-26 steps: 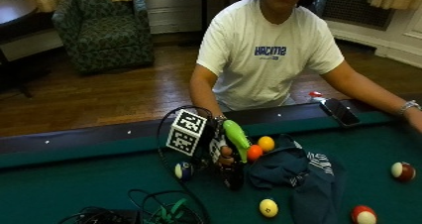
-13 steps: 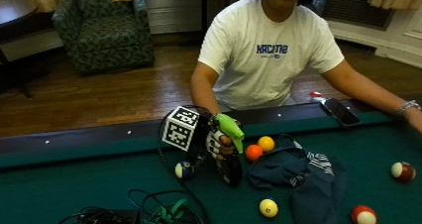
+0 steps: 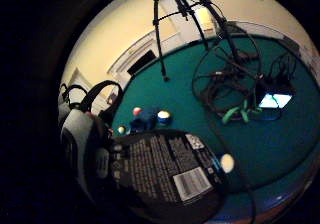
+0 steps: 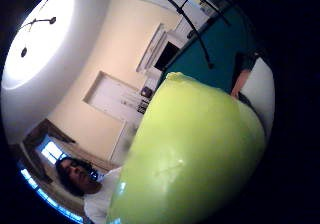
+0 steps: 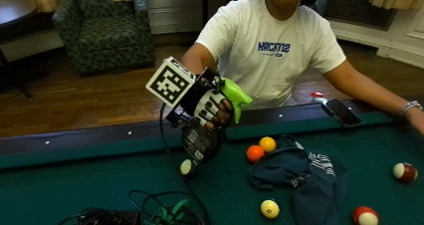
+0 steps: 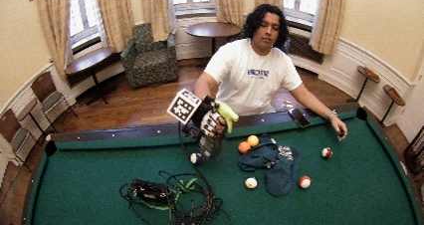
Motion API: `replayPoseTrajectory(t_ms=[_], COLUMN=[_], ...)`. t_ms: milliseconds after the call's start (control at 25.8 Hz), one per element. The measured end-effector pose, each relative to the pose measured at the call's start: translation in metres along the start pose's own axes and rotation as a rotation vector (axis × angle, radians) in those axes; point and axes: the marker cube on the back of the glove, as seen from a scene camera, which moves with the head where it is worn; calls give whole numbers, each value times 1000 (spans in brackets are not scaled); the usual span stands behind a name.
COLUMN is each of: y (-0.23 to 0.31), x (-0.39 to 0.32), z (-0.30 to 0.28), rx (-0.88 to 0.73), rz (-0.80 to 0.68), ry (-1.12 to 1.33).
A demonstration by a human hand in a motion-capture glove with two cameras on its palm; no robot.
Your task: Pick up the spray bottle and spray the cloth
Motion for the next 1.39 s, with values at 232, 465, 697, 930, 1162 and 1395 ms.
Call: replayPoseTrajectory(t_ms=[232, 465, 697, 930, 1162, 1395], y=[-26, -42, -40, -20, 16, 34], x=[-43, -81, -97, -85, -69, -61], z=[-7, 27, 90, 163, 228, 258], rx=[-235, -502, -752, -977, -1142, -1199], rz=[-59, -164, -187, -210, -273, -304], ry=[204, 400, 596, 831, 1004, 1079])
